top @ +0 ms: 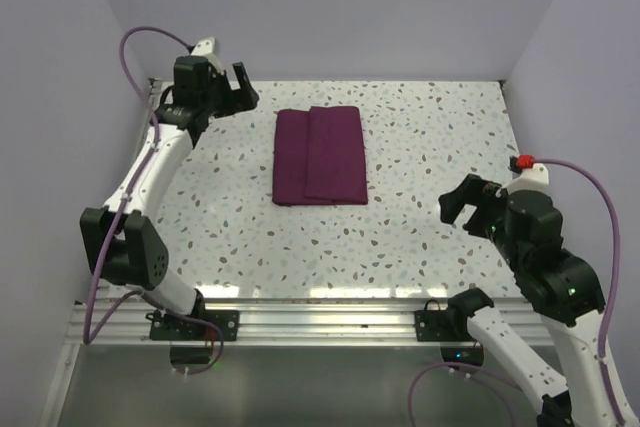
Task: Open and lay out the surgical kit
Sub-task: Open the surgical kit at the center of the board.
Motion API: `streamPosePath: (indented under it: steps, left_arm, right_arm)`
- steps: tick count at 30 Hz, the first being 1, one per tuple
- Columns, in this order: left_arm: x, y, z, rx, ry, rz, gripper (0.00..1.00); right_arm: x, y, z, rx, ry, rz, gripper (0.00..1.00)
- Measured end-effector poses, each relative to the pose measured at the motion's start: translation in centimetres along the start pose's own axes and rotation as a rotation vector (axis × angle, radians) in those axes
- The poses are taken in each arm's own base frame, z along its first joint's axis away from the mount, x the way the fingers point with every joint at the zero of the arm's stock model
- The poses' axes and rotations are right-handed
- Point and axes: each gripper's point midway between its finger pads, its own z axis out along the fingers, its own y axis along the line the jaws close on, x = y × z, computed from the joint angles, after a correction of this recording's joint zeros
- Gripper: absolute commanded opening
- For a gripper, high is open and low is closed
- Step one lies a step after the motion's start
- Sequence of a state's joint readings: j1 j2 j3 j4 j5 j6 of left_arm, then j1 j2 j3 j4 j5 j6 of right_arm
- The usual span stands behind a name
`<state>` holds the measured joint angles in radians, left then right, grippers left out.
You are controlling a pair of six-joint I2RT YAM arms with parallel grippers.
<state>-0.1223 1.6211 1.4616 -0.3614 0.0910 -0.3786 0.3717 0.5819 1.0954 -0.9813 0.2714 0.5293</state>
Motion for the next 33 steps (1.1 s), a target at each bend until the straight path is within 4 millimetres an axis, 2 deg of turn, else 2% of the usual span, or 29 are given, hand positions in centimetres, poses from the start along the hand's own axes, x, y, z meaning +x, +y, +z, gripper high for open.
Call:
streamPosePath:
  steps: [2, 4, 7, 9, 11, 13, 15, 17, 19, 21, 24, 26, 28, 29, 31, 33]
  left_arm:
    - [-1.4, -2.1, -2.3, 0.048, -0.051, -0.016, 1.0]
    - [-2.7, -5.1, -4.9, 0.201, -0.109, -0.032, 1.0]
    - [-3.3, -8.2, -6.5, 0.383, -0.121, -0.091, 1.0]
    - [-2.1, -9.4, -5.8, 0.421, -0.097, -0.105, 1.0]
    - [0.6, -10.5, -5.1, 0.402, -0.035, -0.109, 1.0]
    - [2.6, -11.9, -5.2, 0.372, 0.011, -0.094, 1.0]
    - [3.0, -12.8, -5.9, 0.329, 0.036, -0.07, 1.0]
    - [2.0, -12.4, -6.6, 0.28, 0.01, -0.048, 1.0]
    - [1.4, -11.0, -7.2, 0.216, -0.018, -0.039, 1.0]
    - [1.7, -9.5, -7.9, 0.16, -0.025, -0.038, 1.0]
    - [3.3, -7.7, -9.1, 0.106, -0.011, -0.018, 1.0]
    - [4.2, -7.0, -9.7, 0.089, 0.004, 0.003, 0.99]
    - [4.7, -6.4, -9.8, 0.069, 0.013, 0.021, 0.97]
    - [4.8, -6.0, -9.8, 0.056, 0.017, 0.033, 0.97]
    - [5.1, -5.4, -9.6, 0.027, 0.018, 0.05, 0.95]
    - [5.7, -4.7, -9.4, 0.004, 0.028, 0.069, 0.95]
  right_arm:
    - [0.2, 0.0, -0.2, -0.012, 0.005, -0.03, 0.98]
    - [0.9, 0.0, 0.3, -0.007, 0.055, -0.069, 0.98]
    - [2.4, 0.6, 2.2, 0.025, 0.198, -0.138, 0.98]
    - [2.7, 1.1, 3.4, 0.051, 0.274, -0.171, 0.98]
    - [2.9, 1.8, 4.9, 0.066, 0.33, -0.205, 0.98]
    - [2.9, 2.5, 5.8, 0.068, 0.373, -0.232, 0.98]
    - [2.5, 3.6, 6.5, 0.065, 0.411, -0.25, 0.99]
    - [1.6, 5.9, 8.0, 0.035, 0.431, -0.251, 0.98]
    - [0.8, 9.1, 9.9, -0.016, 0.45, -0.225, 0.98]
    - [0.4, 12.7, 12.0, -0.102, 0.448, -0.159, 0.98]
    - [1.4, 17.4, 14.2, -0.281, 0.436, -0.009, 0.98]
    - [2.9, 18.6, 15.1, -0.341, 0.468, 0.062, 0.98]
    - [4.6, 19.3, 16.8, -0.323, 0.533, 0.066, 0.99]
    - [4.8, 19.9, 17.9, -0.291, 0.559, 0.041, 0.98]
    - [4.6, 22.3, 21.5, -0.271, 0.545, -0.032, 0.93]
    - [5.3, 24.8, 24.2, -0.262, 0.536, -0.113, 0.91]
